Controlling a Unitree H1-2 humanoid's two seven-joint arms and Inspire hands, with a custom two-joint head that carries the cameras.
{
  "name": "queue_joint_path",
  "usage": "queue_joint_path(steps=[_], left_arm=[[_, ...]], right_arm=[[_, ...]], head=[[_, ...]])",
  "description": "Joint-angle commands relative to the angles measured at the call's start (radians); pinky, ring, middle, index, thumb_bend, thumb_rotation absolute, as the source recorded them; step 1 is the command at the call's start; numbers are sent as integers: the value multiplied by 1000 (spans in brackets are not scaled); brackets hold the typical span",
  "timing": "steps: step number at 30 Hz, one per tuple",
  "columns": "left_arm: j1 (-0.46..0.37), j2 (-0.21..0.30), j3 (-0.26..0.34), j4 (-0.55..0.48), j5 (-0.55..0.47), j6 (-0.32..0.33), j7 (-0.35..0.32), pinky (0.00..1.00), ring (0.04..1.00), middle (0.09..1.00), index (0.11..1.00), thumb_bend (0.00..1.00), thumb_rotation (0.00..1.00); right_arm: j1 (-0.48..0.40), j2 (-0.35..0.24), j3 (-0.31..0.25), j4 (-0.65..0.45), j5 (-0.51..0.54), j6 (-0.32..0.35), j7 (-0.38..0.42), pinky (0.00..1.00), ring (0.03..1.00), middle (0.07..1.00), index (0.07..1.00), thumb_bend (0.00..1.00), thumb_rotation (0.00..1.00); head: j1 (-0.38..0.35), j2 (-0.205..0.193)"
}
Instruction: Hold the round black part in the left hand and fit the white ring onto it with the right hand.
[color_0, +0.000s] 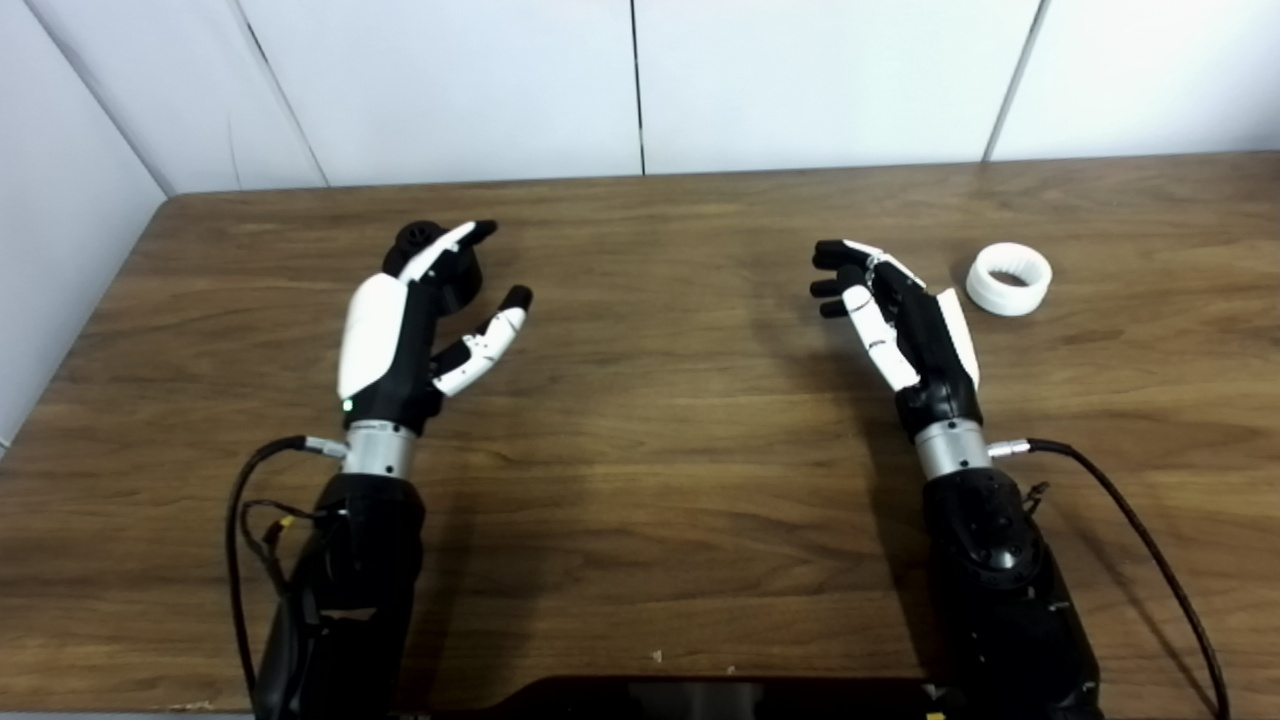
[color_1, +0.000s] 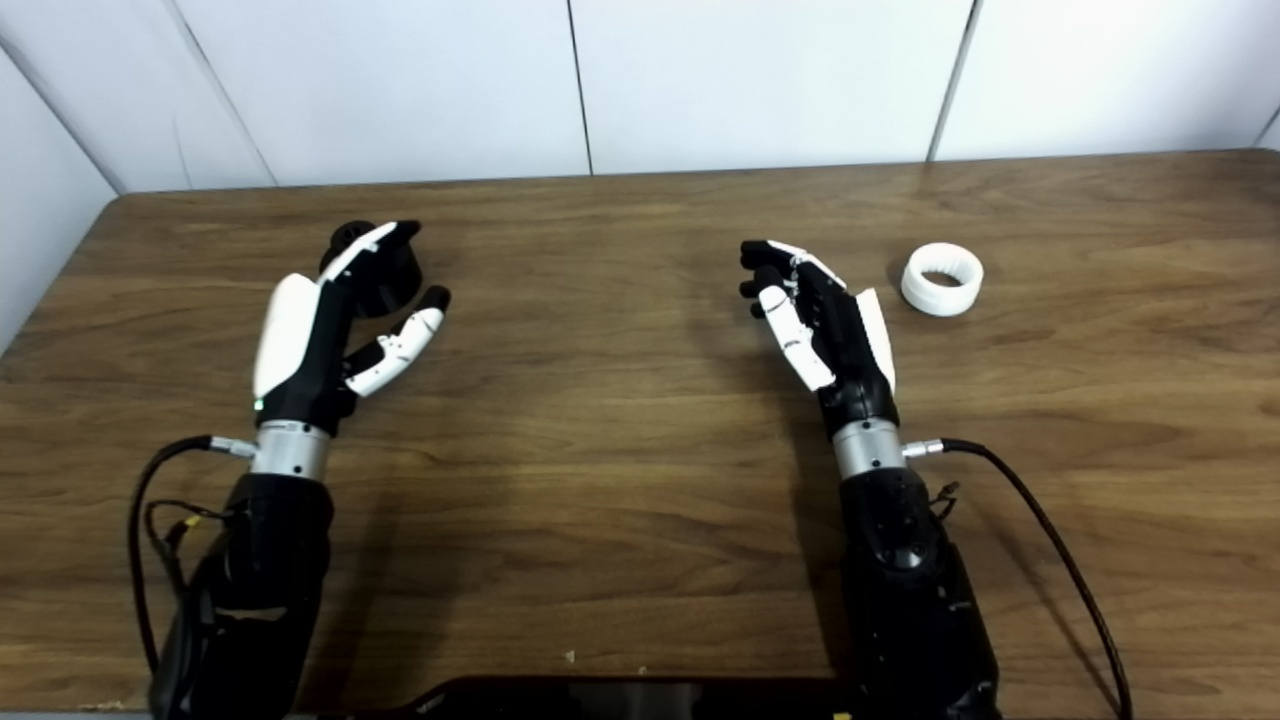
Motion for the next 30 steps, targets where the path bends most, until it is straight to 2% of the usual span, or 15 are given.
queue_joint_path(steps=[1,4,8,11,20,25,30], left_arm=[[-40,52,1,-33,70,6,15,995,986,922,932,587,735],[-43,102,-9,-28,132,26,-9,1000,999,974,990,670,789],[-54,164,-17,-27,213,90,-66,1000,1000,999,1000,803,819],[-64,192,-15,-14,248,111,-70,1000,1000,1000,1000,854,815],[-98,238,-9,40,268,146,-60,1000,1000,1000,1000,941,738],[-131,246,-8,99,264,151,-34,1000,1000,1000,1000,978,682],[-182,257,-15,172,264,155,-17,1000,1000,1000,1000,1000,668]], right_arm=[[-8,-10,1,18,-20,-16,-2,638,697,755,736,397,778],[-7,-9,0,16,-18,-11,-3,642,695,754,738,401,779],[-7,-8,0,16,-13,-15,-1,641,690,749,736,399,768],[-7,-8,-1,18,-9,-17,1,644,693,754,739,405,761],[-8,-9,0,26,-2,-29,4,639,692,761,743,393,751],[-7,-11,-1,25,-6,-24,2,643,694,758,744,402,757],[-3,-15,0,18,-17,-17,-1,652,703,764,744,405,782]], head=[[1,1],[1,1],[6,1],[6,0],[11,-2],[12,-2],[12,-4]])
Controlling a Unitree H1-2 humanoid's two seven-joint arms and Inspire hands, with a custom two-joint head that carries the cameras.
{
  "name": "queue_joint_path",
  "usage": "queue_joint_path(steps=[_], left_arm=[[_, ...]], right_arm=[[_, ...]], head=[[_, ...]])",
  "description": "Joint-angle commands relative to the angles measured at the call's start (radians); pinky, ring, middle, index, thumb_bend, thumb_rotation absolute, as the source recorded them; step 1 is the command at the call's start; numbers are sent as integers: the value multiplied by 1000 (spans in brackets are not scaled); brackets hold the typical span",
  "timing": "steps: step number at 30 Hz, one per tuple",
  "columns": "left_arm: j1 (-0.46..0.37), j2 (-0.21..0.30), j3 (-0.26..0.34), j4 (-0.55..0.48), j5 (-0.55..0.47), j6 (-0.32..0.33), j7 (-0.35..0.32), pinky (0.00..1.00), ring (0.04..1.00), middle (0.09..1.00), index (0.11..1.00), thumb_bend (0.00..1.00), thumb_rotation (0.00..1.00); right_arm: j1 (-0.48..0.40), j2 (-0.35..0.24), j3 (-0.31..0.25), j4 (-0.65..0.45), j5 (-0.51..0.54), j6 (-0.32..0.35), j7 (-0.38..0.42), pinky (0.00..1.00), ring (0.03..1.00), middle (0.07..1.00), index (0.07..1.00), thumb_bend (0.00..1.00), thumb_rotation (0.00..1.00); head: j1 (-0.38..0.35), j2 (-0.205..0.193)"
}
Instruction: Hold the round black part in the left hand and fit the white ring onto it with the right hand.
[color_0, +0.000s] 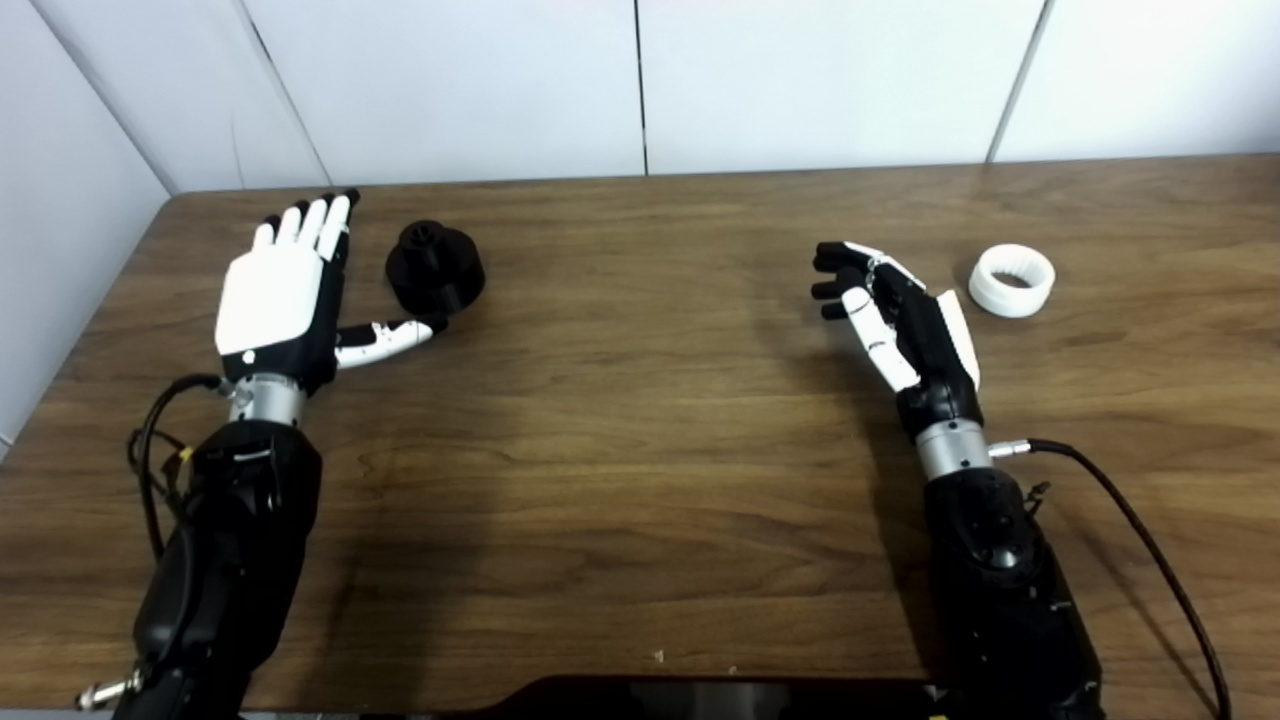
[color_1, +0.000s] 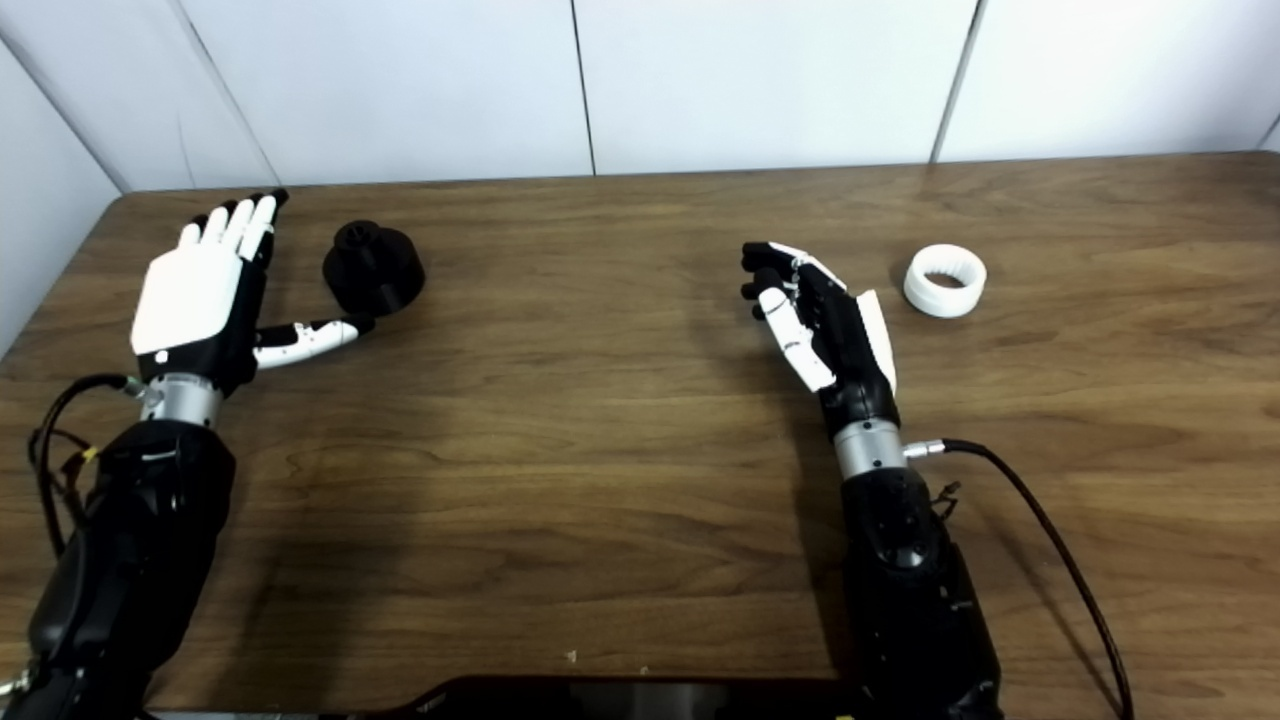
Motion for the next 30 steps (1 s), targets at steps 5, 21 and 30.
queue_joint_path(steps=[5,21,30], left_arm=[[-107,40,5,65,-17,-18,69,1000,1000,1000,1000,1000,658],[-186,28,-22,182,-104,-26,72,1000,1000,932,972,1000,637],[-203,28,-52,214,-145,-29,62,1000,1000,932,976,1000,645]], right_arm=[[-3,-13,-1,19,-19,-31,-4,654,696,757,745,419,792],[-2,-12,0,9,-36,-32,-15,631,678,754,741,396,800],[-5,-11,-1,4,-32,-22,-11,641,692,758,737,402,788]], head=[[-2,2],[-10,6],[-18,8]])
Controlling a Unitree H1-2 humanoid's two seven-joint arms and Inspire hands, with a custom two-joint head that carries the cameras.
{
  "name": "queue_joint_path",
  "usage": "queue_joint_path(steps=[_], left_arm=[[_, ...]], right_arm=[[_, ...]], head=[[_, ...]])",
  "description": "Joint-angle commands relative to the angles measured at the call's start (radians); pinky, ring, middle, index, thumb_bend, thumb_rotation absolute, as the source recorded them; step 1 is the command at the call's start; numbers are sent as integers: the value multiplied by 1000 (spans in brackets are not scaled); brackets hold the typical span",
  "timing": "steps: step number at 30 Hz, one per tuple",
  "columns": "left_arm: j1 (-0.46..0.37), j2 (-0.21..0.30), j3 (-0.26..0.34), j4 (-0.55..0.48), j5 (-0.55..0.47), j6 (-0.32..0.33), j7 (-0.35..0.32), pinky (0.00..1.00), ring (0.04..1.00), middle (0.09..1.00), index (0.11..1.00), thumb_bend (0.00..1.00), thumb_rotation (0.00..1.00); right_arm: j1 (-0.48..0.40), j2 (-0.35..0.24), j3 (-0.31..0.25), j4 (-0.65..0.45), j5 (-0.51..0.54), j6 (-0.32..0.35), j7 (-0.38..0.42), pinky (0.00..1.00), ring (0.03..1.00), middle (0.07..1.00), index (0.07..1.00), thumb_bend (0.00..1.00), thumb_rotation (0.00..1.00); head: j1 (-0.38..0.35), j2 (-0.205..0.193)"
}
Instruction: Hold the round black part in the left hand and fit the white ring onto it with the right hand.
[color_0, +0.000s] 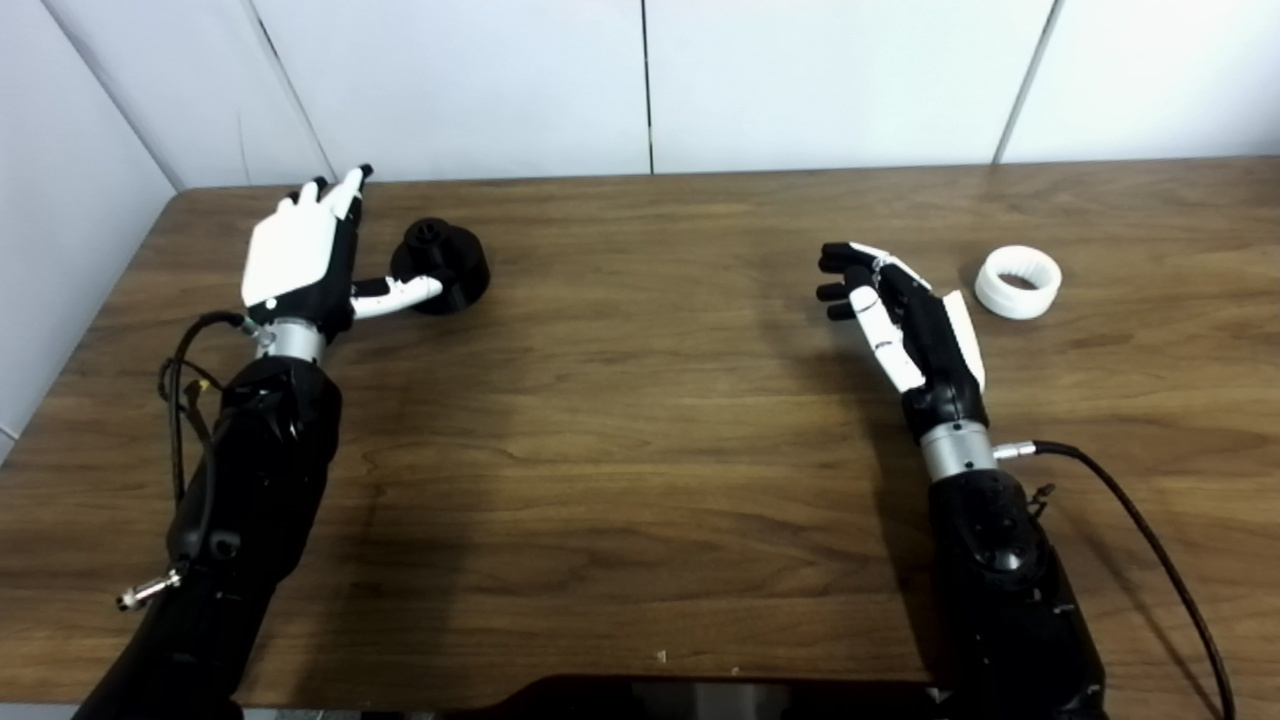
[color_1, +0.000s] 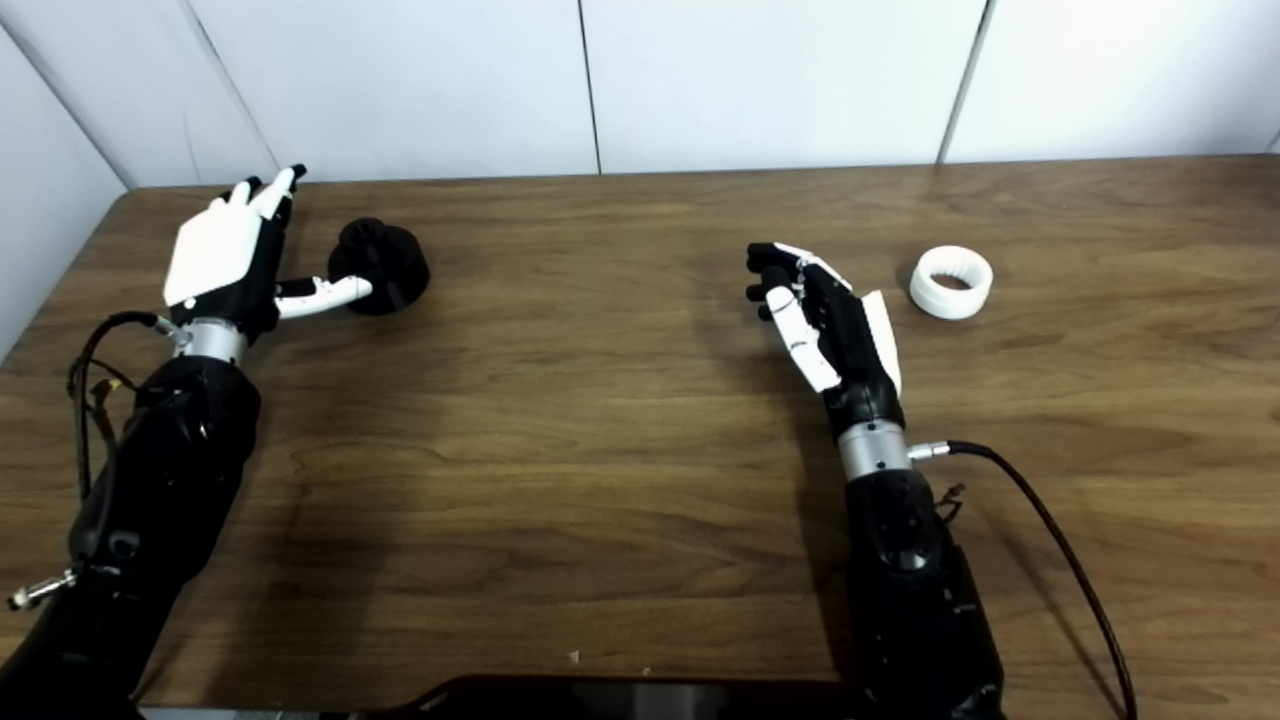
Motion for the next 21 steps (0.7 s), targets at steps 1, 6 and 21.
queue_joint_path(steps=[1,6,21], left_arm=[[-62,26,-3,2,-4,-23,26,1000,1000,932,974,1000,641],[-78,27,-25,25,-9,-21,18,1000,1000,936,973,1000,622],[-102,9,-83,63,-32,-21,-11,1000,1000,897,931,1000,607]], right_arm=[[-4,-12,-2,4,-17,-22,-3,642,694,759,737,400,788],[-4,-15,-3,-11,-18,-6,1,633,691,760,744,395,791],[-6,-20,-6,-38,-20,16,2,633,693,761,744,398,787]], head=[[-1,1],[-6,2],[-23,13]])
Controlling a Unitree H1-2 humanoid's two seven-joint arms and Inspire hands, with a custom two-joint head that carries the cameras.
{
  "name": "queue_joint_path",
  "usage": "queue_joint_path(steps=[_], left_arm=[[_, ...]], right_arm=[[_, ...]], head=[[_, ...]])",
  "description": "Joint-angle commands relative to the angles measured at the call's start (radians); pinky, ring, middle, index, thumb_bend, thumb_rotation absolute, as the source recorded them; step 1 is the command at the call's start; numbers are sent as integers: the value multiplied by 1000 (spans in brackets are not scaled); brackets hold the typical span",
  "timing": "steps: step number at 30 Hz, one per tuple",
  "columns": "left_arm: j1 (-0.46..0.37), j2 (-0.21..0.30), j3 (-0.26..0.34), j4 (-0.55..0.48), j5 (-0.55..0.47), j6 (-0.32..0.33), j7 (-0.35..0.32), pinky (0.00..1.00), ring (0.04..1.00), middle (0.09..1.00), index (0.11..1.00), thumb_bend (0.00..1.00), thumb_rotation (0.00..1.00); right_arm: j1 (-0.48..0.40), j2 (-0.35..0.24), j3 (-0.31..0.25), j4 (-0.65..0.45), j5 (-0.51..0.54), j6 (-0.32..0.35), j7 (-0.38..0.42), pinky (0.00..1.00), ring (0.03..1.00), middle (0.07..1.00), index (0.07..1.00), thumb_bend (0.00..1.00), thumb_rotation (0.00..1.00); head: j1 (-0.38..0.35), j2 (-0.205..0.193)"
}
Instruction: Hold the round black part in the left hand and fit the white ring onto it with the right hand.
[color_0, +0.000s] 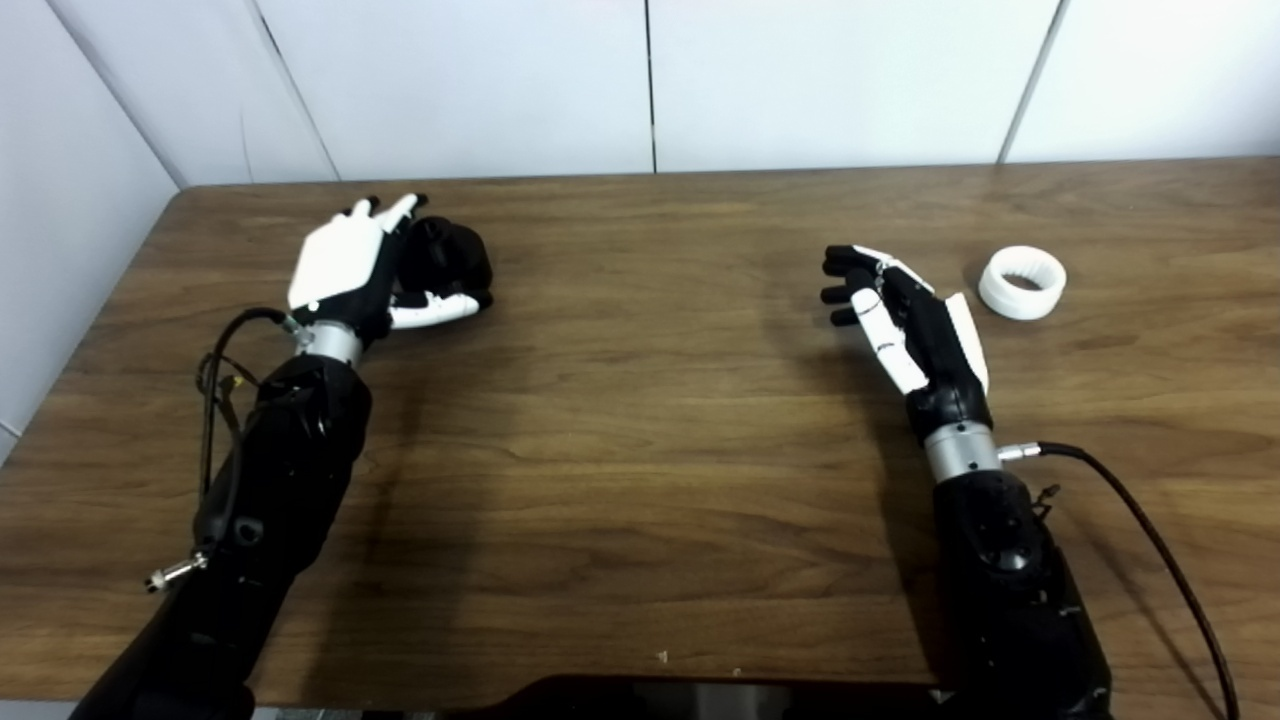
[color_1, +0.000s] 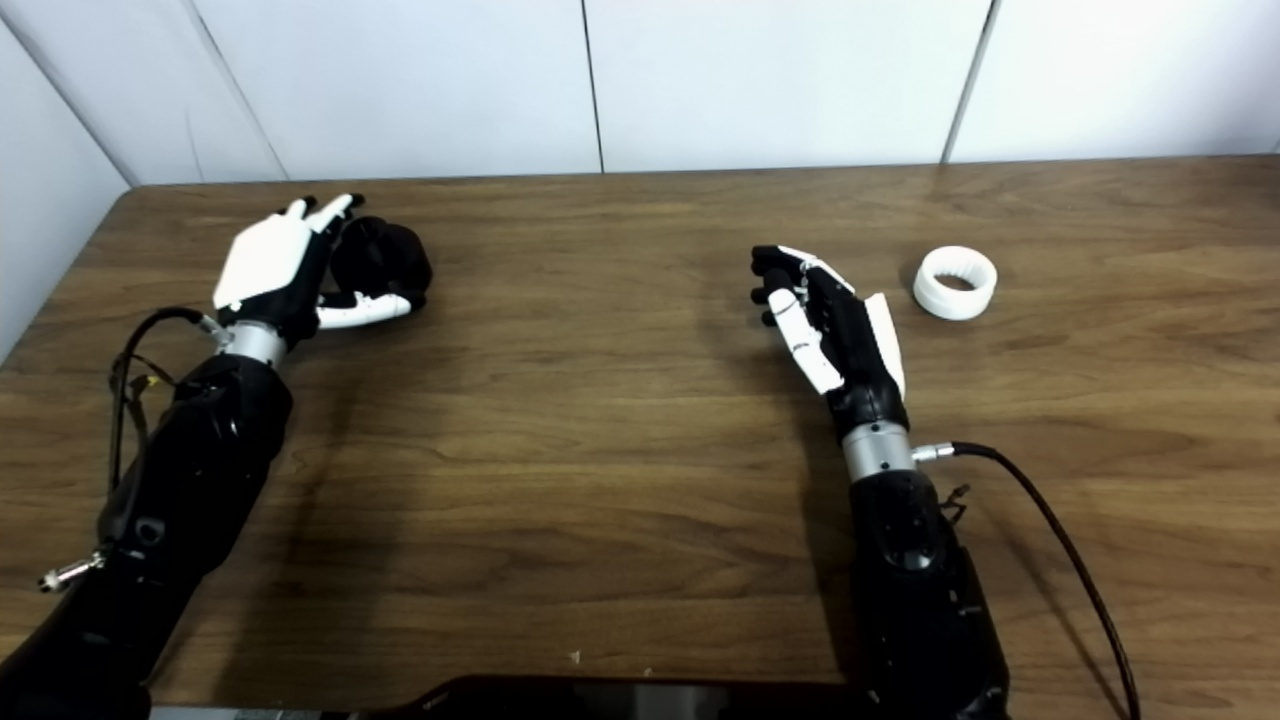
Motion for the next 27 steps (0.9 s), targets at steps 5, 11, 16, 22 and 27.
queue_joint_path(steps=[5,11,16,22,27], left_arm=[[-75,15,-10,24,12,1,25,1000,1000,895,928,1000,593],[-90,16,-23,63,17,12,37,1000,1000,908,942,1000,586],[-96,17,-23,79,10,14,46,1000,1000,913,948,1000,598],[-99,20,-26,86,12,23,46,1000,1000,920,955,1000,593],[-109,23,-31,108,15,34,58,1000,1000,920,957,1000,581]], right_arm=[[-5,-16,-6,-25,-12,-26,-1,634,689,763,746,394,792],[3,-21,-8,-37,-17,-19,-3,639,692,767,741,400,800],[8,-21,-11,-43,-12,-19,-3,634,687,765,739,408,790],[12,-24,-8,-42,-19,-19,-3,640,689,767,740,404,808],[13,-22,-10,-45,-14,-14,-1,642,691,768,743,396,791]], head=[[-4,2],[-5,7],[-4,9],[-2,10],[2,10]])
